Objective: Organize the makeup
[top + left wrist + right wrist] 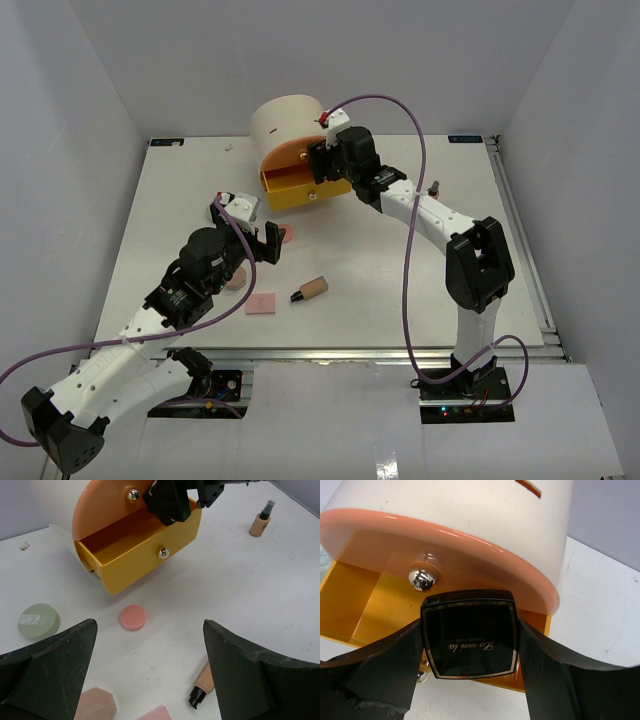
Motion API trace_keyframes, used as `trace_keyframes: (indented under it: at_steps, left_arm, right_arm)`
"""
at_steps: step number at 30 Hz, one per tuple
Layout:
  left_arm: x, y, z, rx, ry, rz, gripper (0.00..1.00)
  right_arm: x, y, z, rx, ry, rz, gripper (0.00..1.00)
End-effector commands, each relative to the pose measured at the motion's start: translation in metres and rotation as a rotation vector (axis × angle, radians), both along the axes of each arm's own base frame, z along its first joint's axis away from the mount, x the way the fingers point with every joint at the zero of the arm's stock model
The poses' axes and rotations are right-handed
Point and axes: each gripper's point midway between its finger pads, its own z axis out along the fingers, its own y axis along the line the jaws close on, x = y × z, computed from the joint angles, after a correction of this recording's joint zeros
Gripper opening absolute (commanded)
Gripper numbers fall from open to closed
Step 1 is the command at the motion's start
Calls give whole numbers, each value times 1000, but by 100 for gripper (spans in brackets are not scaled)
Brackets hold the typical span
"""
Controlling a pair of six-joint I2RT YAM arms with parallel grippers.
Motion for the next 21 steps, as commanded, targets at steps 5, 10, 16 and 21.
trace_keyframes:
  at_steps: [5,10,16,21]
  left_arm:
    - [1,4,7,-14,-28,14,98]
    - [1,3,5,-11,-24,12,98]
    - [1,3,5,-10,-22,14,98]
    - [3,4,2,-5,-17,18,98]
  right_arm:
    - [-4,-5,37,89,-77,-13,60]
    - [-8,-7,38,94,-75,-4,90]
    - [-10,-9,45,109,-79,4,90]
    - [-12,-11,49,118,-79,14,90]
